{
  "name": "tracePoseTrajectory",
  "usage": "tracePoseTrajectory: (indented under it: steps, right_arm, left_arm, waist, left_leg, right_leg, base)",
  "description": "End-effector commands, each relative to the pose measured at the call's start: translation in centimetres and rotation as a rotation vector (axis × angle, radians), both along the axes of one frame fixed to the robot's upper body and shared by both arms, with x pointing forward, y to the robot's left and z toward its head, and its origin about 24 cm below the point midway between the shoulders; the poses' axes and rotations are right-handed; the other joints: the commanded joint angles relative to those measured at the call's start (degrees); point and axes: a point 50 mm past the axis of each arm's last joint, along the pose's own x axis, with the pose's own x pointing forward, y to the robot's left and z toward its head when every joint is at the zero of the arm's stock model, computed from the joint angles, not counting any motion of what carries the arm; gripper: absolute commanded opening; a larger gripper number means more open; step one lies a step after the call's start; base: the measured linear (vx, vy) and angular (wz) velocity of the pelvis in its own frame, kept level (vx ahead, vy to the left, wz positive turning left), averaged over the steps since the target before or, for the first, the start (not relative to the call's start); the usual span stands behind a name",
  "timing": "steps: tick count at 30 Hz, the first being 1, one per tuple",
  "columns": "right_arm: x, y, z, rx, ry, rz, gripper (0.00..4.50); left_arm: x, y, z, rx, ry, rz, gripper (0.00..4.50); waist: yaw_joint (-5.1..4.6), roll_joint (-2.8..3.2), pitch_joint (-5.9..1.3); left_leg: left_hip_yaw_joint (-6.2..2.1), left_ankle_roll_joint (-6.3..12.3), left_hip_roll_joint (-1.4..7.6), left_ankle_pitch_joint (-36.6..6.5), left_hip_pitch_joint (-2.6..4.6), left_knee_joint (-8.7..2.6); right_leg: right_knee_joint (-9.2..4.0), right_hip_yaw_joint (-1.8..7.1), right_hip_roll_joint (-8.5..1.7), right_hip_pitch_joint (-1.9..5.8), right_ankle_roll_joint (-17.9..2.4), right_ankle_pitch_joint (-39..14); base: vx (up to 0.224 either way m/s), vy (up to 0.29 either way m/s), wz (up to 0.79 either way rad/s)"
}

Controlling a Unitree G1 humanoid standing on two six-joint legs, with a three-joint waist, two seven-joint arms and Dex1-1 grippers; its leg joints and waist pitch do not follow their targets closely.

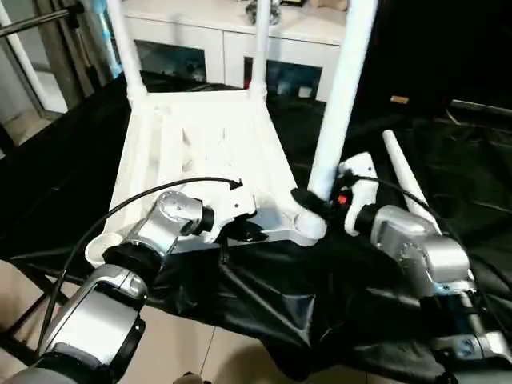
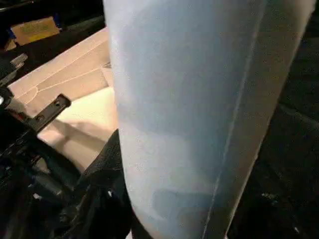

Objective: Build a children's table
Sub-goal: Insert table leg to table base

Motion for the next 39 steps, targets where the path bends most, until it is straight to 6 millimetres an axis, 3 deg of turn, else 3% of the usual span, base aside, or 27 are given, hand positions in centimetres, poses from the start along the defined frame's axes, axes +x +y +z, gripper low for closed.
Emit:
tracePoseTrajectory:
  steps: [1,3,4,8,26,35,39]
  right_arm:
    - [0.4,0.2,0.6,-0.008,-0.030,0.004,1.89]
    - [0.6,0.4,0.5,-0.010,-0.025,0.011,1.89]
    - [0.7,0.4,0.4,-0.012,-0.025,0.013,1.89]
    - [1.1,0.6,0.3,-0.016,-0.023,0.015,1.89]
    - [1.0,0.7,-0.8,0.025,-0.005,0.014,1.89]
    - [-0.2,-0.7,-3.2,0.116,0.045,-0.074,1.89]
    - [-0.6,-1.0,-3.9,0.138,0.055,-0.098,1.89]
  left_arm:
    - [-0.6,0.0,-0.5,-0.012,0.029,-0.031,0.00]
    - [-0.7,0.0,-0.5,-0.034,0.043,-0.037,0.00]
    - [-0.8,0.0,-0.5,-0.042,0.052,-0.040,0.00]
    - [-1.0,0.1,-0.4,-0.078,0.085,-0.051,0.00]
    - [-1.0,0.1,-0.4,-0.060,0.068,-0.039,0.00]
    - [-1.0,0.2,-0.3,-0.055,0.052,-0.035,0.00]
    - [-0.9,0.2,-0.3,-0.051,0.045,-0.032,0.00]
  waist:
    - [0.23,-0.43,-4.01]
    - [0.20,-0.34,-4.05]
    - [0.12,-0.71,-4.06]
    - [0.19,-0.48,-4.04]
    - [-0.17,-0.47,-3.94]
    - [-0.09,-0.31,-3.97]
    - [-0.11,-0.31,-3.85]
  left_leg:
    - [-0.69,-0.07,2.08,-12.79,0.70,-4.09]
    - [-0.68,0.03,2.15,-12.41,0.72,-4.10]
    - [-0.63,0.11,2.15,-12.28,0.68,-4.12]
    - [-0.60,0.36,2.19,-11.57,0.66,-4.11]
    - [-0.58,0.26,2.16,-12.89,0.67,-4.18]
    - [-0.53,0.60,2.23,-13.07,0.67,-4.26]
    - [-0.55,0.54,2.23,-13.82,0.76,-4.34]
  right_leg:
    - [-4.87,2.92,-5.16,2.46,-10.17,-17.68]
    - [-4.68,2.94,-5.13,2.43,-10.66,-16.42]
    - [-4.67,2.92,-5.09,2.45,-10.71,-16.29]
    - [-4.46,2.93,-5.16,2.47,-11.24,-15.27]
    - [-4.85,3.00,-5.13,2.32,-10.34,-18.16]
    - [-4.86,3.02,-5.14,2.28,-10.90,-16.76]
    - [-5.08,3.00,-5.17,2.15,-10.62,-18.49]
  base:
    - [0.000,0.000,0.00]
    - [0.000,0.000,0.00]
    - [0.000,0.000,0.00]
    - [0.000,0.000,0.00]
    - [0.000,0.000,0.00]
    - [0.000,0.000,0.00]
    - [0.000,0.000,0.00]
